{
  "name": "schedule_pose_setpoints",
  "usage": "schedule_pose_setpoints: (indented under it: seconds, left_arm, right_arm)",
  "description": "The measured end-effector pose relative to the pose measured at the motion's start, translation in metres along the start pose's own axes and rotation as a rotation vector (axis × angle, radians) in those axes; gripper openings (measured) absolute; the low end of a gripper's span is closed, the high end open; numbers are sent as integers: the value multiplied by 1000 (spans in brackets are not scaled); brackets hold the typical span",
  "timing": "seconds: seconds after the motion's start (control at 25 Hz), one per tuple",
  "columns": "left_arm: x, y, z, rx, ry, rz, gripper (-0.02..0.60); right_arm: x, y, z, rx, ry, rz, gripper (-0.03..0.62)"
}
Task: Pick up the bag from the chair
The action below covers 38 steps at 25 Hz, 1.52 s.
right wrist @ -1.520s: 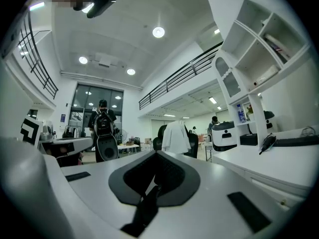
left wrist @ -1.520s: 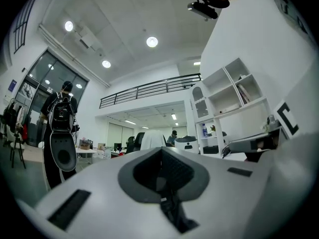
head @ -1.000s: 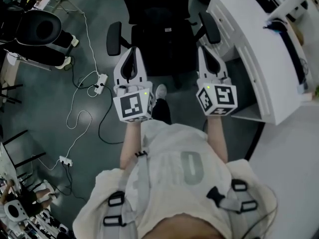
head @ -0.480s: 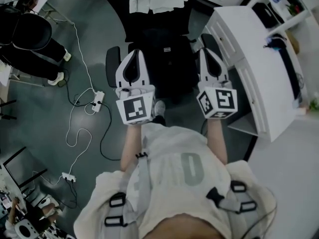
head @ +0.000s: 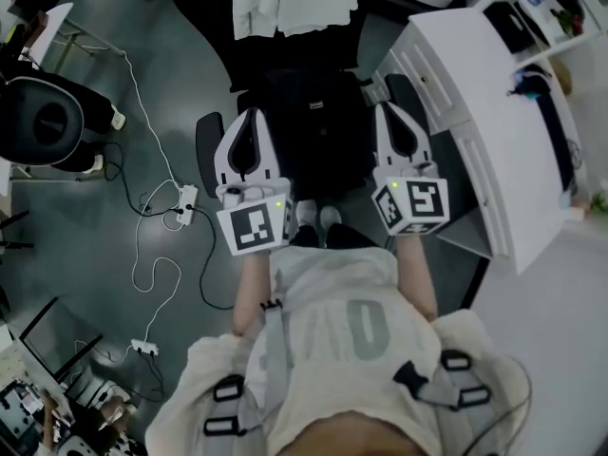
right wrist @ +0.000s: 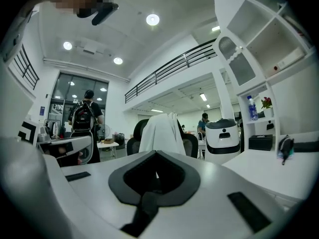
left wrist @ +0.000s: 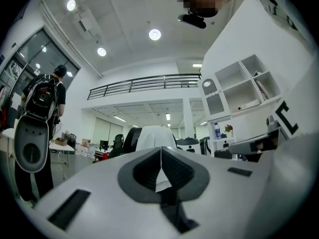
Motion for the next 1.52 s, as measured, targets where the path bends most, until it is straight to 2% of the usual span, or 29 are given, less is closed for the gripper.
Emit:
schedule_pose_setpoints:
  seconds: [0.48, 0.68, 0.72, 0.76, 0.84, 0.96, 1.0, 1.24, 1.36, 1.52]
  left_arm:
    - [-16, 6, -23, -24, 36, -8, 8]
    - [-17, 4, -23, -40, 18, 3, 9]
    - [-17, 4, -21, -39, 17, 1, 18]
    - [-17, 3, -20, -35, 13, 0, 62]
    - [-17, 2, -17, -19, 0, 0, 154]
    - [-16, 0, -14, -19, -2, 7, 195]
    - [-16, -1, -13, -22, 0, 10, 201]
    - [-14, -1, -7, -28, 7, 12, 207]
    - [-13, 0, -5, -33, 15, 6, 207]
    - [-14, -5, 1, 11, 14, 2, 207]
  right_arm:
    - [-17, 12, -24, 4, 56, -34, 6]
    - [-19, 12, -28, -23, 99, -46, 8]
    - [-20, 11, -28, -28, 105, -43, 8]
    - [-21, 10, -28, -31, 111, -35, 11]
    - [-23, 8, -27, -33, 125, -9, 38]
    - [-27, 7, -27, -40, 132, 11, 222]
    - [-28, 6, -27, -43, 126, 11, 236]
    - [-30, 4, -26, -99, 119, -3, 238]
    - [-30, 1, -25, -90, 118, -5, 238]
    - [-34, -2, -23, -67, 116, 7, 238]
Point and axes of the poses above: the fingertips, and each gripper's own axes: x backward along the fingers, z to its left, y out of its top, the point moved 7 cm from there along x, backward along the fingers, and after that the axes turned 9 degrees about z, right-handed, at the moved point
